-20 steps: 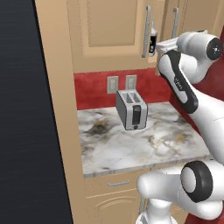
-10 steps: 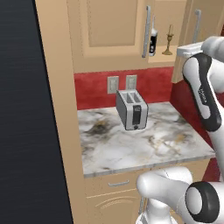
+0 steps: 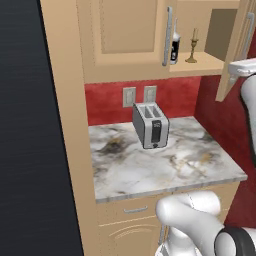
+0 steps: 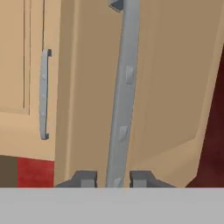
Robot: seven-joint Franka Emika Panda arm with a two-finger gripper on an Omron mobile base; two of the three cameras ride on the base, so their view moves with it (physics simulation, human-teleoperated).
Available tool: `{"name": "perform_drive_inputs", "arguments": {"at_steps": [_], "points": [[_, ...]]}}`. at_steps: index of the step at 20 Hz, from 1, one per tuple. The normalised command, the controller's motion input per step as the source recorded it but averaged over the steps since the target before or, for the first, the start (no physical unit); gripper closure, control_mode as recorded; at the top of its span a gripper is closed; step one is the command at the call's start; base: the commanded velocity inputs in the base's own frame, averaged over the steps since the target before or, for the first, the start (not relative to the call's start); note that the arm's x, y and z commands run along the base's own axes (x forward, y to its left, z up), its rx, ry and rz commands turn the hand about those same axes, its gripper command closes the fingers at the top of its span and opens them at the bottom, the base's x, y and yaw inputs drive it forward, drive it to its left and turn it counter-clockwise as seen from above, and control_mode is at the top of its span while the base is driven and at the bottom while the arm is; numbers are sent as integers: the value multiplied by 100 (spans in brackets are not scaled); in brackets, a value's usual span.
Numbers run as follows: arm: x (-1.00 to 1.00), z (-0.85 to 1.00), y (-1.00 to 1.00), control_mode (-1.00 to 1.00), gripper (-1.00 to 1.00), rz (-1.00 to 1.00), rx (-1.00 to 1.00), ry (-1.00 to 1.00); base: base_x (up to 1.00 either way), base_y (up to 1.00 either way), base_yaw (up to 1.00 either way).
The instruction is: Get the candle and the liquor from the cabinet and move them to the dining counter.
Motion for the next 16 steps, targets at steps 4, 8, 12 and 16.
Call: {"name": "perform_drive_inputs", "arguments": {"at_steps": [4,8,12,16], "points": [[-65,-6,18,-100,-100,-2,-5,-1,0,0,0],[-87,0,23,-100,-100,-3,-10,-2,0,0,0],[-47,0,68,-100,-100,-6,-20,1,0,0,0],[-5,0,90,-100,-100,-9,-30,7,0,0,0]]}}
